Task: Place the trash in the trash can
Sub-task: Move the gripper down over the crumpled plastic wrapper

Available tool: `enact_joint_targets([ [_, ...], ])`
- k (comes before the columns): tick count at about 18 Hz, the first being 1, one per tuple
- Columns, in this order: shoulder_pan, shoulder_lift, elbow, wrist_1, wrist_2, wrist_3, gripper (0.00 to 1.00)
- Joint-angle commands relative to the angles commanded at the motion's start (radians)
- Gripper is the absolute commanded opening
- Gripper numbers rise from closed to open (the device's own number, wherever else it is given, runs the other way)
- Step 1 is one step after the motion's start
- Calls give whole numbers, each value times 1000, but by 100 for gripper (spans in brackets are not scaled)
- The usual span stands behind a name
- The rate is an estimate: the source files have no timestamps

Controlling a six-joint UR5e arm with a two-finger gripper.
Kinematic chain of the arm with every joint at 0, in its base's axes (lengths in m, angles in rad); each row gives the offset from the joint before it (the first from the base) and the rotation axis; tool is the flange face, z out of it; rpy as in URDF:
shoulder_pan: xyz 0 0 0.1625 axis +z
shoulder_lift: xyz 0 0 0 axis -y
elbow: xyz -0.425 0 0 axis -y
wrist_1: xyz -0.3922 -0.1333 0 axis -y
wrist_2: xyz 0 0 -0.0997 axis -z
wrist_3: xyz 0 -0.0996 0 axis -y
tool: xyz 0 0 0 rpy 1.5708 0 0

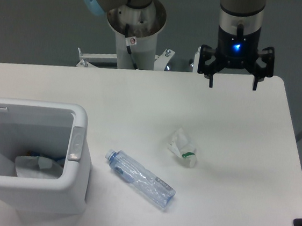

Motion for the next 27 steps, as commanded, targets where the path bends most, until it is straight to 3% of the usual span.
enact_joint_targets([
  [2,-5,2,-12,12,0,2,100],
  [5,-9,14,-57,75,3,-15,100],
  [8,-28,29,-133,202,11,-43,100],
  [10,-69,18,-173,230,3,-136,100],
  [12,-107,-8,-204,253,9,-153,100],
  [17,-199,-77,-277,299,9,-490,100],
  [19,-209,-92,-310,311,11,-532,100],
  [22,-212,-141,-310,363,3,-630,100],
  [24,-242,-216,-311,420,14,-643,100],
  [27,-245,-248,-327,439,47,-643,100],
])
